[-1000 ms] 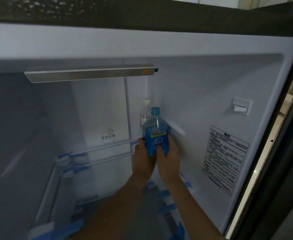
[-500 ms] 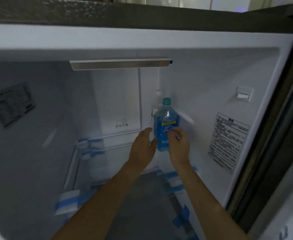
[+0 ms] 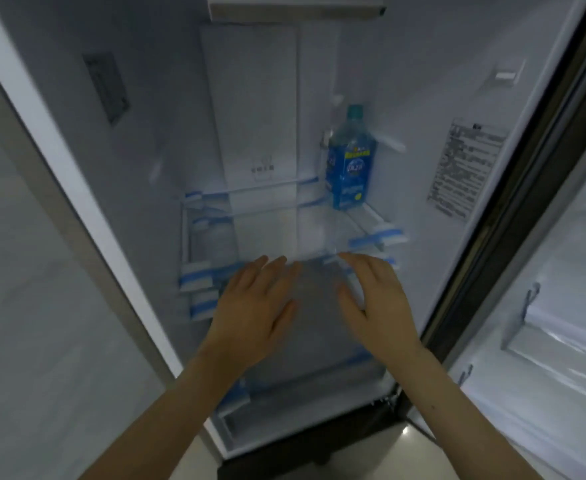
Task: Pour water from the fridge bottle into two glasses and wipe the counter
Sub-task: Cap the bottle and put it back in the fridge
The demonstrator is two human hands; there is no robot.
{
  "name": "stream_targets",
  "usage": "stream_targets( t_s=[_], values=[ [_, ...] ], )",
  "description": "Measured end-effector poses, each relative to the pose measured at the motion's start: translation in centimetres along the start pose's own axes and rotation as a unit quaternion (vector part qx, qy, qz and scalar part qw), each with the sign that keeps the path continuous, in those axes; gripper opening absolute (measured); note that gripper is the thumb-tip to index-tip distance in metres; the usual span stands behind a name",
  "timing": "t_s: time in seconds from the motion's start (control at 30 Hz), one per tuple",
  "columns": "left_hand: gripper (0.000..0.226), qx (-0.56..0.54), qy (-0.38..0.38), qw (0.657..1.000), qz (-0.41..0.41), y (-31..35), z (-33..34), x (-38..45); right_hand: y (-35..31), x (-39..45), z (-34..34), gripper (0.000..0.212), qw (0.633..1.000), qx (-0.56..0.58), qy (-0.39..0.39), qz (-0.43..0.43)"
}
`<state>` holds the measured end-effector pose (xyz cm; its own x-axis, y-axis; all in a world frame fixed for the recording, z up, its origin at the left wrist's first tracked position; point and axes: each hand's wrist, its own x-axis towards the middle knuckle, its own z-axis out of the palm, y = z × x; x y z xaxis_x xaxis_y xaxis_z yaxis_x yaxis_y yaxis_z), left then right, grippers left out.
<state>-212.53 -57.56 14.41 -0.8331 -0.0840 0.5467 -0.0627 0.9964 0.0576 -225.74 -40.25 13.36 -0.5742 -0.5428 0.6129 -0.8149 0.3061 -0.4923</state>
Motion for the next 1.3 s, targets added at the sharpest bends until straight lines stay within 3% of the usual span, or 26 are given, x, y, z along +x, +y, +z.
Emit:
stream_targets(
  t_s=[0.3,0.43,0.57,0.8,1.03,1.3],
  values=[
    [0.055,-0.025,-0.132,0.991,-0.021,4.7,1.2,-12.6,-2.3,-15.1,0.1,0.047,0.989,-0.088,-0.079,0.089],
    [0.054,-0.070,-0.174,0.981,-0.049,7.7,1.8,-15.2,-2.7,-18.8,-1.6,0.044,0.986,-0.100,-0.072,0.112],
    [0.052,-0.084,-0.178,0.980,-0.026,12.1,2.2,-15.5,-1.9,-22.2,-4.8,0.044,0.982,-0.104,-0.064,0.145],
    [0.053,-0.114,-0.173,0.976,0.065,25.3,3.1,-14.6,1.2,-30.6,-15.1,0.045,0.968,-0.145,-0.027,0.202],
    [0.051,-0.195,-0.197,0.948,0.156,38.4,5.1,-14.3,3.0,-39.4,-25.3,0.045,0.939,-0.196,0.016,0.282],
    [0.050,-0.213,-0.150,0.925,0.277,47.4,6.2,-12.0,4.7,-44.6,-32.2,0.045,0.902,-0.212,0.095,0.365]
  ],
)
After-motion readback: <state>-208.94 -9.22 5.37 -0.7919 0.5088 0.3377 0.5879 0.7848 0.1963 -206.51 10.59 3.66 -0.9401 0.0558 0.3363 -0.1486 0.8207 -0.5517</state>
